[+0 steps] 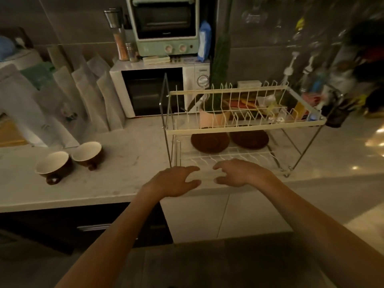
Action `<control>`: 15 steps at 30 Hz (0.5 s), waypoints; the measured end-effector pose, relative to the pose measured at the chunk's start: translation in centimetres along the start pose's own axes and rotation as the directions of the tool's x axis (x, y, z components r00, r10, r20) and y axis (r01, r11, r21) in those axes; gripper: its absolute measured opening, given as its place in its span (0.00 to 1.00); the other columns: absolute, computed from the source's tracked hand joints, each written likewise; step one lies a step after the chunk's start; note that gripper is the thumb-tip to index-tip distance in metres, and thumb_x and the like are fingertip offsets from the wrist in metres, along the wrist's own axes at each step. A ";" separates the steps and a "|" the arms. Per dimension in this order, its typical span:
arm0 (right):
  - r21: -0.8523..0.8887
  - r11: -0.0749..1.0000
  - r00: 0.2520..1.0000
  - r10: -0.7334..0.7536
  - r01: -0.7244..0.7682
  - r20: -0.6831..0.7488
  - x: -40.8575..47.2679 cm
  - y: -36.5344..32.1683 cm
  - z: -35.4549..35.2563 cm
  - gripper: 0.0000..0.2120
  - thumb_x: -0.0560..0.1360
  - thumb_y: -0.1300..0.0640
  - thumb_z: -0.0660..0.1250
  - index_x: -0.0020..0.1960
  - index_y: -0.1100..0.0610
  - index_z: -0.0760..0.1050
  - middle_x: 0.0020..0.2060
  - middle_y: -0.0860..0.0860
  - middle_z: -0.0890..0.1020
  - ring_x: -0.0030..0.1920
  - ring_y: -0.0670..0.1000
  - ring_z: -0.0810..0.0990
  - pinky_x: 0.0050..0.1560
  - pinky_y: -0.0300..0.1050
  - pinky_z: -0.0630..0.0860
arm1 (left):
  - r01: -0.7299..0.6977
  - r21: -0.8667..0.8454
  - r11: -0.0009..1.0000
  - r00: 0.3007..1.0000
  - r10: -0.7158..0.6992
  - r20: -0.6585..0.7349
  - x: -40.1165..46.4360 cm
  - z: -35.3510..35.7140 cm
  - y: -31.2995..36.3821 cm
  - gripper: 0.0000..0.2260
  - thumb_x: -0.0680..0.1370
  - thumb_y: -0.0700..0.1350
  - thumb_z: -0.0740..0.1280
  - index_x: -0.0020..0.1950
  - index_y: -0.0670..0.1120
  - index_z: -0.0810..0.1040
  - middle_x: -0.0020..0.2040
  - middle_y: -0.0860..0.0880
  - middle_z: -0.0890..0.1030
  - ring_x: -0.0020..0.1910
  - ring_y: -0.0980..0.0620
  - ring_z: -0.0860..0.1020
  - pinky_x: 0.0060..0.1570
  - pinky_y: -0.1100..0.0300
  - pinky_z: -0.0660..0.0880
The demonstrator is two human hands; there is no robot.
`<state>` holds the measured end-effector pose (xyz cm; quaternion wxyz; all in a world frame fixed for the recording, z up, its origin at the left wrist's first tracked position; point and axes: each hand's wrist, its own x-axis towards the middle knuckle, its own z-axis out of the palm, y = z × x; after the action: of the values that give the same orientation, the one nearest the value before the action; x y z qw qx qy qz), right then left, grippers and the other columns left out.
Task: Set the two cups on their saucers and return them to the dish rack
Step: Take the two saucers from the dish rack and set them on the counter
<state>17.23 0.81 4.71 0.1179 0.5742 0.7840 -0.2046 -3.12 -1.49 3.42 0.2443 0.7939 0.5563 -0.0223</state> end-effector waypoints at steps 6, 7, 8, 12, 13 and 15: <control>0.204 0.977 0.959 0.110 -0.056 -0.261 2.1 2.9 -0.6 0.21 0.77 0.45 0.65 0.67 0.50 0.74 0.63 0.51 0.79 0.60 0.55 0.79 0.57 0.52 0.76 | 0.086 -0.257 0.963 0.962 -0.148 -0.231 4.4 0.0 1.7 0.25 0.79 0.59 0.59 0.74 0.53 0.64 0.69 0.45 0.75 0.66 0.46 0.74 0.63 0.52 0.70; 0.228 0.972 0.947 0.123 -0.055 -0.297 2.5 3.2 -0.9 0.19 0.77 0.45 0.65 0.66 0.50 0.75 0.62 0.51 0.80 0.60 0.55 0.79 0.55 0.51 0.76 | 0.098 -0.290 0.952 0.951 -0.176 -0.254 5.0 0.0 1.7 0.25 0.79 0.59 0.59 0.74 0.52 0.64 0.68 0.45 0.75 0.66 0.46 0.74 0.62 0.51 0.71; 0.248 0.967 0.936 0.146 -0.066 -0.320 3.0 3.5 -1.1 0.18 0.77 0.46 0.65 0.65 0.51 0.75 0.61 0.52 0.81 0.60 0.56 0.79 0.54 0.50 0.75 | 0.113 -0.299 0.948 0.938 -0.201 -0.283 5.7 0.0 1.6 0.25 0.79 0.59 0.60 0.74 0.52 0.64 0.67 0.44 0.76 0.66 0.45 0.74 0.62 0.50 0.72; 0.310 0.947 0.919 0.199 -0.090 -0.341 5.3 4.4 -2.0 0.17 0.77 0.50 0.65 0.64 0.52 0.76 0.58 0.53 0.82 0.60 0.57 0.80 0.57 0.51 0.76 | 0.183 -0.340 0.922 0.901 -0.296 -0.317 7.8 0.0 0.9 0.25 0.78 0.58 0.60 0.73 0.51 0.65 0.63 0.44 0.79 0.62 0.43 0.77 0.59 0.50 0.73; 0.304 0.948 0.920 0.198 -0.093 -0.337 5.9 4.6 -2.1 0.17 0.77 0.50 0.66 0.64 0.52 0.75 0.58 0.53 0.82 0.60 0.57 0.79 0.58 0.53 0.76 | 0.188 -0.383 0.905 0.900 -0.314 -0.301 8.2 -0.2 0.8 0.24 0.78 0.57 0.61 0.73 0.51 0.66 0.62 0.44 0.79 0.61 0.43 0.78 0.58 0.51 0.74; 0.289 0.951 0.922 0.208 -0.112 -0.328 7.2 5.0 -1.9 0.17 0.77 0.49 0.65 0.64 0.54 0.75 0.57 0.53 0.81 0.59 0.57 0.79 0.56 0.52 0.76 | 0.187 -0.473 0.861 0.899 -0.344 -0.272 9.1 -0.4 0.5 0.23 0.78 0.58 0.61 0.71 0.51 0.68 0.59 0.45 0.81 0.54 0.43 0.81 0.56 0.49 0.78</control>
<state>19.83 9.12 2.49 -0.0867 0.6746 0.7079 -0.1904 0.69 6.48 1.13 0.3077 0.6245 0.6868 0.2088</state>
